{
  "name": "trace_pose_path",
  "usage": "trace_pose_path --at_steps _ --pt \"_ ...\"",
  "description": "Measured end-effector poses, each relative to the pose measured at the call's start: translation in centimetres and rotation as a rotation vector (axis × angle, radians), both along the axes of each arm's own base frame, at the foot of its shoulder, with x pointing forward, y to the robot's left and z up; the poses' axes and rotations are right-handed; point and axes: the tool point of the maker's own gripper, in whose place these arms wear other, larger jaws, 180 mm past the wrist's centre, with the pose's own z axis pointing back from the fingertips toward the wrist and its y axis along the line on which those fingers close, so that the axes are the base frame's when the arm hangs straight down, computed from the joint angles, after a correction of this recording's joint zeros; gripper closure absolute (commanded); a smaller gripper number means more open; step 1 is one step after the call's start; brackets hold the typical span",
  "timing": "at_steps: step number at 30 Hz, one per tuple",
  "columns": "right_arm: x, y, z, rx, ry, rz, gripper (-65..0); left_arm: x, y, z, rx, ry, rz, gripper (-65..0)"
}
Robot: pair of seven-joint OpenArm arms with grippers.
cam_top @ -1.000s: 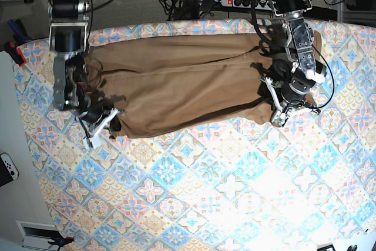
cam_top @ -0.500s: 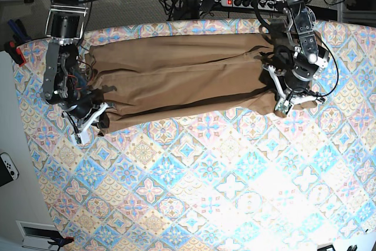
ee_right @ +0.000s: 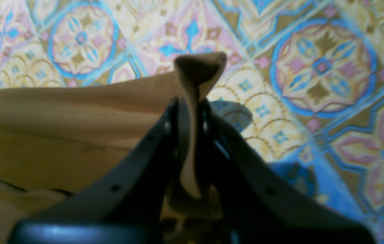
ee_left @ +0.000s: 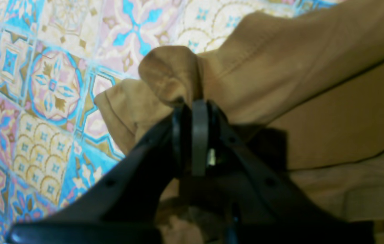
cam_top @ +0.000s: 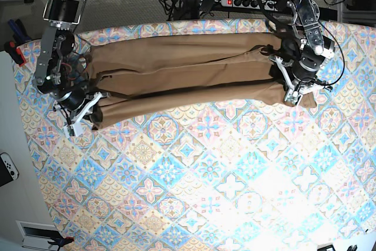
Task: Layout the t-shirt on the table in an organized manner, then fold the t-shirt properly
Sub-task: 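Fold the hem up over the shirt toward the shoulder edge with both grippers, then lay the folded hem onto the shoulder edge and adjust with both grippers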
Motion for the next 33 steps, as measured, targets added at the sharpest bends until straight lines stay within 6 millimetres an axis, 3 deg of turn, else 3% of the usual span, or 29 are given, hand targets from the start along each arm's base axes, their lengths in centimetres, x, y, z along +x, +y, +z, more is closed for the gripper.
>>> trace_pose_path --at_steps 6,10,16,25,33 --pt "-0.8 0.2 0.8 -0.042 0.019 0.026 0.0 -1.0 0.0 -0.7 0.001 0.028 0.002 0.0" --pt "-2.8 0.7 -0.3 -0.051 0.066 0.033 0.0 -0.6 0.0 -0.4 -0.001 0.015 0.0 0.0" --pt "-3.6 1.4 -0.5 -0.034 0.06 0.04 0.0 -1.9 0.4 -1.2 0.021 0.072 0.014 0.0" --pt "-5.7 1.5 -2.2 -0.031 0.12 0.04 0.0 -2.2 1.3 0.4 0.085 0.091 0.034 0.0" --pt "-5.9 0.5 -0.8 -0.029 0.075 -0.008 0.0 -2.9 1.9 0.1 0.113 0.142 0.054 0.0"
